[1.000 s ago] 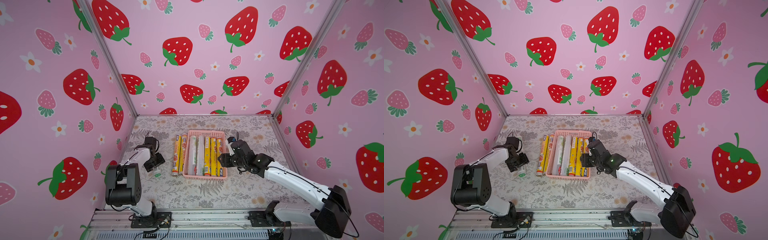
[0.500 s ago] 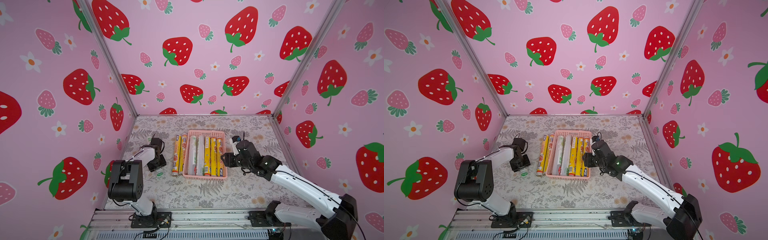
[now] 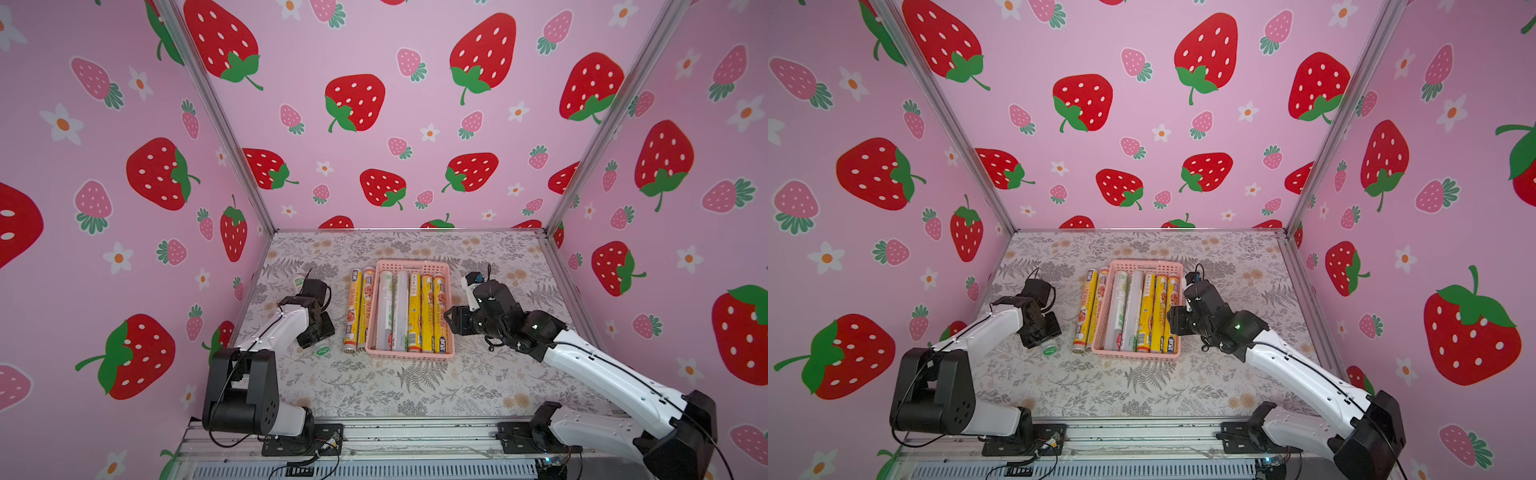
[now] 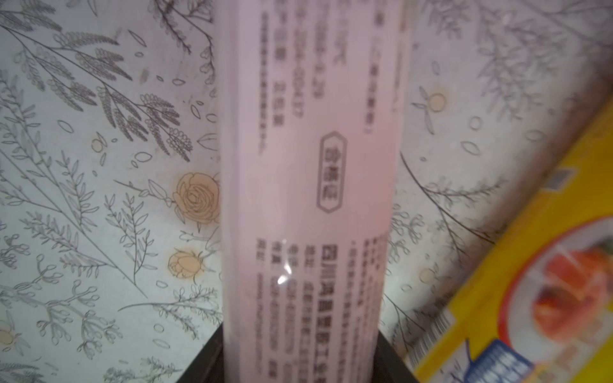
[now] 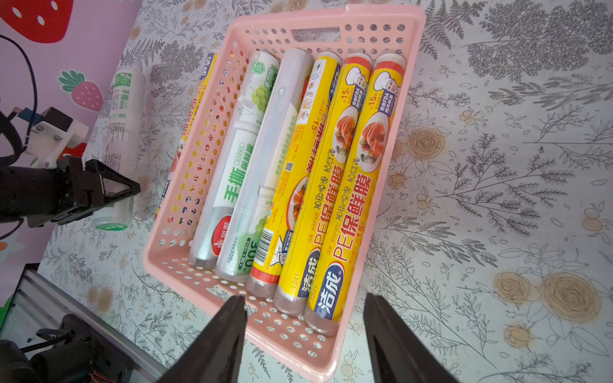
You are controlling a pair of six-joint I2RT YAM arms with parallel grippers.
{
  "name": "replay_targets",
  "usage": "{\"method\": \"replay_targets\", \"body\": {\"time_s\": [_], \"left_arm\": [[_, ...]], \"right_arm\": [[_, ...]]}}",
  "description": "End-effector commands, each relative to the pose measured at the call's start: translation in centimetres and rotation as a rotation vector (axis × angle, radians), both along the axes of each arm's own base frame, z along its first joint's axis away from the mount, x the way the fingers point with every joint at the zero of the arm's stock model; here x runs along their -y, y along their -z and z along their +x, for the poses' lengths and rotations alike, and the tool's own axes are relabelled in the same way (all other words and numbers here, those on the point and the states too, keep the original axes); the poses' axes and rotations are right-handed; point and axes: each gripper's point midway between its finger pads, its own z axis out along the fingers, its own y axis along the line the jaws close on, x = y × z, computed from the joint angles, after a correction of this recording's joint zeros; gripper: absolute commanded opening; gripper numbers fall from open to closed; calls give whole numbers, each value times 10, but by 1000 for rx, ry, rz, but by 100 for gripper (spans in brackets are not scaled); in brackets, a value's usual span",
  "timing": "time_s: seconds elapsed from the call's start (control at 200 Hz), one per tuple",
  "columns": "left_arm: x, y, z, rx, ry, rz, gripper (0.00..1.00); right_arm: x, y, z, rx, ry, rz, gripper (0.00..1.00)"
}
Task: Put the plastic wrap into the basket
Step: Pick up the plastic wrap from the center of the board, then place the plastic wrap in the basket.
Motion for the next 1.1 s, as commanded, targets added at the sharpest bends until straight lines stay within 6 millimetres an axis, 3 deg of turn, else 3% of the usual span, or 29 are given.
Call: {"method": "replay_targets", "body": {"time_s": [0.0, 0.19, 0.375, 0.785, 1.096], "left_arm": [[27, -54, 18, 140, 57, -27, 40], [82, -95, 16, 213, 191, -40, 41], [133, -109, 13, 256, 280, -95, 41], [250, -98, 28, 277, 477, -217, 42], [299, -78, 33, 239, 537, -260, 42]], "right_arm": [[3, -25, 9, 63, 9, -1, 61], [15, -27, 23, 59, 60, -25, 61], [24, -22, 28, 40, 84, -44, 61], [36, -15, 25, 38, 99, -66, 61], [41, -8, 23, 27, 109, -81, 61]]}}
